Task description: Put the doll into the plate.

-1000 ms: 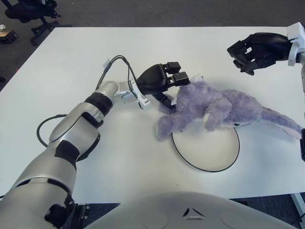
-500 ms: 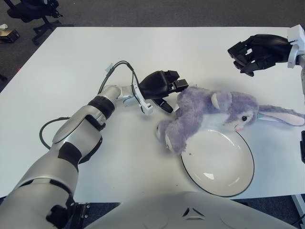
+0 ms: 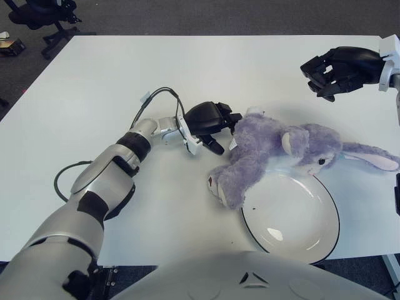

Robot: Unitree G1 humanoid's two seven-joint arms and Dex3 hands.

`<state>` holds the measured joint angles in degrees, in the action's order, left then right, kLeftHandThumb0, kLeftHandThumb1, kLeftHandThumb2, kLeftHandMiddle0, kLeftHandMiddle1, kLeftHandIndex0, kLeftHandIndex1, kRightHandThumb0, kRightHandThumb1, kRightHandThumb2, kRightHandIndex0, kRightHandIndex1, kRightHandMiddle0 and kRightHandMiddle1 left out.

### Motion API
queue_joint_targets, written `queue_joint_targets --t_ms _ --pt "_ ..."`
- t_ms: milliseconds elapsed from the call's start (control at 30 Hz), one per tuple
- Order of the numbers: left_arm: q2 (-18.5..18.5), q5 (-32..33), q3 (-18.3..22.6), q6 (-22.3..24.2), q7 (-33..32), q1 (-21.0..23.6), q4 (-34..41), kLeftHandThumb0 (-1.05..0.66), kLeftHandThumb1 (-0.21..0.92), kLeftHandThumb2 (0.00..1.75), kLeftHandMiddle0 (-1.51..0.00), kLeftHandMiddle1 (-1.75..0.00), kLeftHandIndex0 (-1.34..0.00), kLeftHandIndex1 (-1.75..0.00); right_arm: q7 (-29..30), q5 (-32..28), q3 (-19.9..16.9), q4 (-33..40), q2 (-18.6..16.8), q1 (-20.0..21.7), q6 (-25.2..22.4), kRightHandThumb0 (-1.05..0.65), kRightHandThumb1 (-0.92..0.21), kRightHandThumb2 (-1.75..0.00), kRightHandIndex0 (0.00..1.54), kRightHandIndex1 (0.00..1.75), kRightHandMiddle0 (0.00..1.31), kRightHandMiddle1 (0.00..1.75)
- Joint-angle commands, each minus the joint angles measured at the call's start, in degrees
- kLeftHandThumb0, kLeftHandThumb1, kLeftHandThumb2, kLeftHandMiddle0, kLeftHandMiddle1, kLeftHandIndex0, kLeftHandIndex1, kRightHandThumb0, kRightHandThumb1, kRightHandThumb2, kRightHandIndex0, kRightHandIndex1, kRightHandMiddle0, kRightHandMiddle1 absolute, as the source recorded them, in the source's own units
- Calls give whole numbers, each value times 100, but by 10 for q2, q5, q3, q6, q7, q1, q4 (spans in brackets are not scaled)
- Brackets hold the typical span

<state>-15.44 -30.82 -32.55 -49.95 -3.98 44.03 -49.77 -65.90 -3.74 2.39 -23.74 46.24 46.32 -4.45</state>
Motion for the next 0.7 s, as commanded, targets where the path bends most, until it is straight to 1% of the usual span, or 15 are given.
queue_joint_targets --t_ms 0,33,67,100,167,267,467,500,533,567,600,667 --pt "11 75 24 76 110 -43 33 -36 86 59 -90 -175 -25 -175 5 0 -6 5 10 -7 2 -26 -87 -1 100 175 86 175" --pt "21 128 40 123 167 -57 51 -40 88 58 -95 -175 -45 -175 7 1 -6 4 10 -10 2 -26 -88 -1 100 175 86 175" --pt "28 166 50 157 207 -66 66 -42 90 55 -99 -175 -59 -175 8 1 -7 3 11 -12 2 -26 -88 -1 101 175 86 175" --pt "33 195 59 186 240 -72 75 -43 90 54 -100 -175 -64 -175 9 2 -7 2 10 -14 3 -26 -88 -1 101 175 86 175" --pt "36 218 67 217 268 -76 87 -43 91 46 -103 -175 -75 -175 10 2 -7 2 11 -17 3 -26 -88 -1 101 175 86 175" --pt "37 235 73 250 293 -82 106 -43 92 42 -105 -175 -81 -175 10 1 -8 2 11 -18 2 -26 -88 -1 101 175 85 175" --pt "35 242 83 294 319 -95 150 -43 92 40 -105 -175 -83 -175 11 1 -7 3 12 -19 2 -26 -88 -1 101 175 85 175" --pt "36 258 86 386 355 -85 158 -42 92 36 -105 -175 -83 -175 12 4 -5 2 14 -22 -2 -25 -88 -1 101 175 85 175" --pt "36 272 89 464 384 -76 166 -41 92 35 -105 -175 -84 -175 15 7 -5 0 15 -26 -3 -25 -88 -1 101 175 85 175" --pt "37 282 91 519 404 -71 172 -40 92 33 -105 -175 -84 -175 16 9 -4 -1 17 -29 -3 -25 -88 -1 101 175 85 175" --pt "36 290 93 555 417 -67 178 -39 92 32 -105 -175 -84 -175 19 11 -5 -3 18 -33 0 -25 -88 -1 101 175 85 175" --pt "35 295 94 575 422 -68 187 -38 92 31 -105 -175 -84 -175 22 13 -6 -5 20 -35 4 -25 -88 -1 101 175 85 175"
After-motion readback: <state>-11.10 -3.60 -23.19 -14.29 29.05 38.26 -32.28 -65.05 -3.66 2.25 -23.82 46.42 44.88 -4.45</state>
